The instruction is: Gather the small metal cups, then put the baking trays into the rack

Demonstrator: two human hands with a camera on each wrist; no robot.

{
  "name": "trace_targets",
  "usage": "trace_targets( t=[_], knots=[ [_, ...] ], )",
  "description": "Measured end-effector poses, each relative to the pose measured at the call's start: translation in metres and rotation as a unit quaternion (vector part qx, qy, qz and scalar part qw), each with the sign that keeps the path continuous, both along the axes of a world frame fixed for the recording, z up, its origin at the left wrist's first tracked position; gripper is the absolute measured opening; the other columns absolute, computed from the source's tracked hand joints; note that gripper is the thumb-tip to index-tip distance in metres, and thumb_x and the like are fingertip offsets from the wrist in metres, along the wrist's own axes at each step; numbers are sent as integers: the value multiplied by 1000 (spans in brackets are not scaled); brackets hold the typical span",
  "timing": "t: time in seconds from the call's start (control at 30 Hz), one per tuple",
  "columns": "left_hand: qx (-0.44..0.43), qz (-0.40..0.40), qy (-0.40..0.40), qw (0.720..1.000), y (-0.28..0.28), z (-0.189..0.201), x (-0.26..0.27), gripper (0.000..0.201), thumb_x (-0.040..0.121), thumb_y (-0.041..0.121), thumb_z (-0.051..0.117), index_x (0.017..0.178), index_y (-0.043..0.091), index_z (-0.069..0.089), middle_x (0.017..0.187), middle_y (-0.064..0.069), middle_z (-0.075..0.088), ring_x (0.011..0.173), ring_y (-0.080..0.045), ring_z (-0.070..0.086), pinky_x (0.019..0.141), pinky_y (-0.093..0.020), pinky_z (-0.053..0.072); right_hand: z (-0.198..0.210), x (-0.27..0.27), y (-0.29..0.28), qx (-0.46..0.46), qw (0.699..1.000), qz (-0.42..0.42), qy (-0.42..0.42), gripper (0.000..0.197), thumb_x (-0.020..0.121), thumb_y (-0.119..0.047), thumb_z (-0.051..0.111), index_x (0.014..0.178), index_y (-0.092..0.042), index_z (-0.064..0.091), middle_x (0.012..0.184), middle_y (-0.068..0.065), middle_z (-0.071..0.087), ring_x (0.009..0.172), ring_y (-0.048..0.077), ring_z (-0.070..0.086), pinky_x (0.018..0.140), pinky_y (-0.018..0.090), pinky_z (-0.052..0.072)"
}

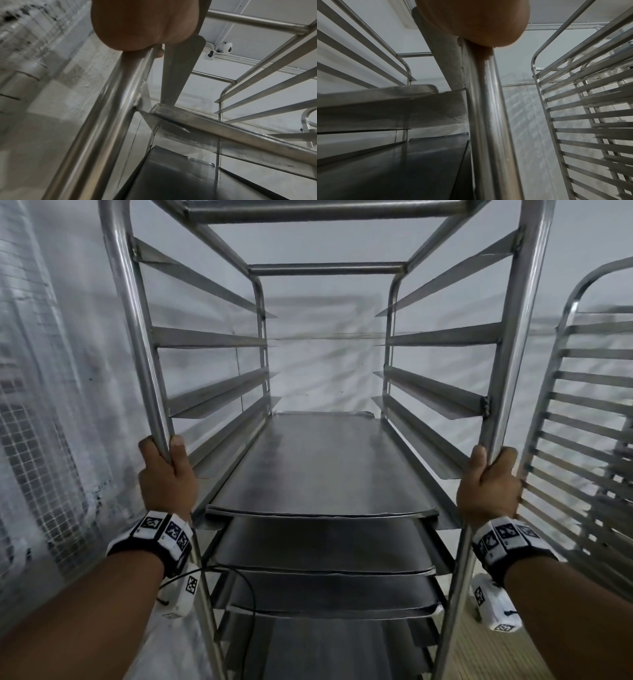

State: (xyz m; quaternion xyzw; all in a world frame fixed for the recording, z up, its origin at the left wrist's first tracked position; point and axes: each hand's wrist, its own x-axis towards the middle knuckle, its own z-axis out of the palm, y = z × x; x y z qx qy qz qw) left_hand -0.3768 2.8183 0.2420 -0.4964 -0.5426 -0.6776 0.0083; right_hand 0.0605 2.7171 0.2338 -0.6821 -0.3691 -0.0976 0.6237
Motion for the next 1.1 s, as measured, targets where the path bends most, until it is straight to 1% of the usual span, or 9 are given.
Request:
trace_targets(
  t=[0.17, 0.27, 0.33, 0.43, 0.57, 0.73, 0.9, 1.0, 1.1],
  knots=[
    [-12, 7, -1, 1000, 25, -2, 7, 52, 103, 55, 34, 127, 8, 39, 78, -13, 55, 65, -30, 49, 61, -40, 39, 2, 4, 21, -16, 1000, -1, -2, 38, 106, -42, 34, 113, -5, 38, 71, 11, 47, 65, 28, 43, 63, 38, 32],
    [-23, 5, -8, 1000, 37, -1, 9, 54, 103, 55, 34, 130, 8, 39, 80, -12, 55, 67, -29, 49, 63, -39, 39, 0, 7, 39, -7, 1000, 11, 3, 40, 105, -44, 34, 112, -6, 37, 74, 16, 51, 65, 32, 46, 61, 38, 32],
    [-24, 8, -6, 1000, 46, -1, 9, 55, 102, 58, 32, 128, 10, 37, 80, -13, 56, 67, -30, 51, 63, -40, 41, -2, 11, 50, 3, 1000, 19, 7, 39, 105, -43, 35, 112, -5, 37, 72, 15, 51, 64, 32, 44, 61, 39, 32],
    [-26, 11, -6, 1000, 55, -2, 11, 56, 102, 59, 31, 129, 11, 37, 80, -14, 57, 66, -30, 51, 62, -40, 40, -3, 15, 61, 10, 1000, 23, 13, 38, 105, -43, 35, 110, -5, 37, 65, 8, 46, 63, 32, 43, 61, 39, 32],
    [-33, 8, -8, 999, 58, 0, 16, 54, 103, 54, 34, 132, 9, 38, 80, -12, 55, 66, -28, 47, 63, -38, 37, -5, 17, 71, 8, 1000, 16, 12, 39, 105, -44, 35, 110, -5, 36, 72, 14, 49, 65, 33, 43, 62, 40, 33],
    [-33, 9, -4, 999, 63, 0, 15, 55, 102, 59, 32, 130, 13, 38, 77, -10, 54, 66, -30, 49, 63, -38, 38, -5, 18, 76, 9, 1000, 11, 9, 38, 105, -43, 35, 110, -5, 37, 72, 15, 49, 65, 33, 45, 62, 40, 33],
    [-80, -8, 17, 997, 60, 4, 11, 55, 101, 62, 30, 131, 16, 32, 83, -15, 59, 72, -32, 52, 66, -41, 40, -5, 17, 75, -3, 1000, 22, -1, 38, 105, -45, 34, 109, -7, 35, 75, 17, 52, 66, 34, 47, 63, 40, 37],
    [-136, -39, 43, 989, 50, 8, 7, 55, 100, 64, 27, 130, 18, 28, 86, -16, 61, 73, -34, 55, 68, -42, 41, -2, 14, 65, -37, 998, 40, -13, 41, 104, -49, 31, 109, -9, 33, 76, 17, 53, 67, 35, 48, 65, 41, 38],
    [-205, -68, 46, 975, 41, 23, 5, 50, 102, 58, 30, 129, 16, 28, 105, -24, 61, 86, -41, 57, 76, -43, 40, 11, 12, 53, -118, 991, 57, -13, 45, 101, -60, 26, 107, -15, 30, 81, 19, 54, 72, 38, 51, 69, 45, 42]
  ],
)
